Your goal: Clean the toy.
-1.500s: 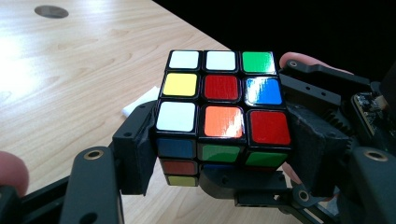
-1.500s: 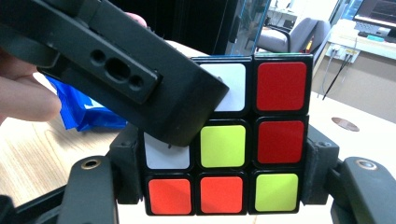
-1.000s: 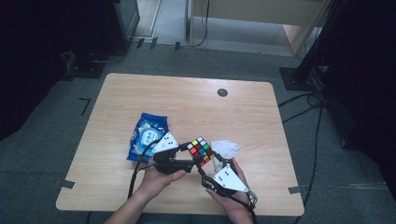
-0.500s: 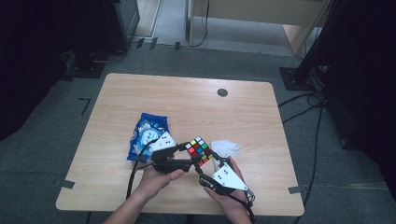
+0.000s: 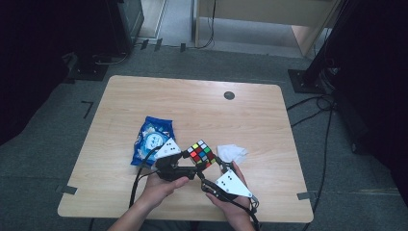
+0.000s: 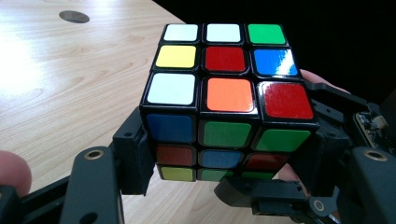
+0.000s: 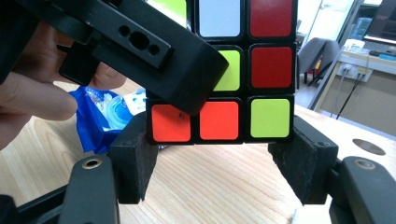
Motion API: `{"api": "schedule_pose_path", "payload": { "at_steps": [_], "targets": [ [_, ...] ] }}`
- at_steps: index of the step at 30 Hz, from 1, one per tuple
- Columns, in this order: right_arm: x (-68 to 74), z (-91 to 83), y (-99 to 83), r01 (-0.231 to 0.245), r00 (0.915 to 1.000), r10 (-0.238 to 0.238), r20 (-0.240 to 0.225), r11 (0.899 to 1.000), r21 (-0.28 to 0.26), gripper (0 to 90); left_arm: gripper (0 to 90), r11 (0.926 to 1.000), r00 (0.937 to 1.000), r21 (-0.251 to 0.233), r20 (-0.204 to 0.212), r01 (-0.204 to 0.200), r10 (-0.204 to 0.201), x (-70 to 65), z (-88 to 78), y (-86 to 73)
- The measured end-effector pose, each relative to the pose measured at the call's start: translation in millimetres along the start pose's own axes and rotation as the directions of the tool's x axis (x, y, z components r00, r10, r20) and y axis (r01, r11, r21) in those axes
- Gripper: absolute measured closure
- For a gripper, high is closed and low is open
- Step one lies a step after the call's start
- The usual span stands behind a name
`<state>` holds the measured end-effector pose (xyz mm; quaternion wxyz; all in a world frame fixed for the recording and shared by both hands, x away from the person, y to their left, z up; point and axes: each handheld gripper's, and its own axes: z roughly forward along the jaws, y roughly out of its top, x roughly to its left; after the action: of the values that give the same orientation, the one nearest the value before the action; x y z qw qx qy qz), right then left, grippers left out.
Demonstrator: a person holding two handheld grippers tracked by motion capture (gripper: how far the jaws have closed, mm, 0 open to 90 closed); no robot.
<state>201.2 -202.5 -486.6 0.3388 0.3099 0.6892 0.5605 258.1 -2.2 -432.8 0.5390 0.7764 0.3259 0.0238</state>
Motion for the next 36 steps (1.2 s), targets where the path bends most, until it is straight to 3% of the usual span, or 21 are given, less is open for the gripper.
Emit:
{"api": "schedule_pose_path", "payload": {
  "at_steps": [3,6,7,10,14,16,18,20,23,25,27,30,34,36],
  "targets": [
    [-1.3,1.8,-1.8,0.012,0.9998,-0.012,-0.017,1.0,0.011,34.6,34.0,0.999,0.9987,0.002,-0.026,-0.045,0.045,-1.3,-0.8,0.2],
    [-2.3,0.5,-3.8,0.114,0.9935,-0.114,-0.007,0.992,0.044,34.5,34.1,0.9989,0.9981,-0.016,-0.044,-0.044,0.043,2.6,-4.7,1.6],
    [-4.5,-0.4,-4.8,0.127,0.992,-0.126,-0.008,0.99,0.062,33.6,34.1,0.999,0.998,-0.024,-0.052,-0.036,0.035,5.3,-6.8,2.3],
    [-17.7,-6.1,-5.8,0.106,0.9933,-0.11,0.035,0.989,0.107,33.7,34.1,0.9982,0.9933,-0.029,-0.104,-0.053,0.05,12.9,-11.9,2.7],
    [-37.9,-16.8,11.1,-0.013,0.9945,0.007,0.105,0.998,0.064,34.7,34.1,0.9938,0.9785,0.004,-0.175,-0.111,0.11,13.3,-6.5,-2.0],
    [-41.8,-19.2,23.3,-0.079,0.9924,0.076,0.097,0.997,0.026,34.4,34.1,0.99,0.9725,0.025,-0.185,-0.139,0.141,9.8,-0.8,-4.9],
    [-41.7,-18.3,34.9,-0.16,0.9844,0.159,0.075,0.987,0.012,33.2,34.1,0.9836,0.9644,0.052,-0.194,-0.173,0.18,4.4,5.1,-7.9],
    [-37.5,-15.0,43.1,-0.237,0.9709,0.237,0.033,0.971,0.001,31.1,34.1,0.9764,0.9569,0.072,-0.197,-0.203,0.214,-1.1,10.4,-10.8],
    [-24.4,-4.6,53.6,-0.248,0.9686,0.248,-0.007,0.968,0.036,29.7,34.1,0.9679,0.9479,0.091,-0.199,-0.235,0.248,-6.8,14.6,-12.9],
    [-19.0,3.6,57.9,-0.271,0.9624,0.272,-0.007,0.961,0.051,30.2,34.1,0.9648,0.9434,0.09,-0.205,-0.247,0.261,-9.5,15.0,-13.5],
    [-15.6,14.0,60.6,-0.257,0.9662,0.258,0.009,0.959,0.119,30.2,34.1,0.9601,0.9362,0.092,-0.215,-0.264,0.278,-11.3,14.9,-14.3],
    [-12.4,26.4,60.8,-0.276,0.9591,0.283,-0.011,0.942,0.191,30.7,34.1,0.9523,0.9249,0.102,-0.229,-0.287,0.304,-12.5,14.0,-15.8],
    [-9.2,32.7,56.3,-0.278,0.9572,0.289,-0.009,0.927,0.252,33.0,34.1,0.9425,0.9109,0.115,-0.243,-0.314,0.333,-12.0,13.6,-17.2],
    [-9.6,33.8,55.1,-0.282,0.9555,0.295,-0.009,0.921,0.269,32.9,34.1,0.9404,0.9087,0.118,-0.244,-0.319,0.339,-11.9,14.0,-17.9]
  ]
}}
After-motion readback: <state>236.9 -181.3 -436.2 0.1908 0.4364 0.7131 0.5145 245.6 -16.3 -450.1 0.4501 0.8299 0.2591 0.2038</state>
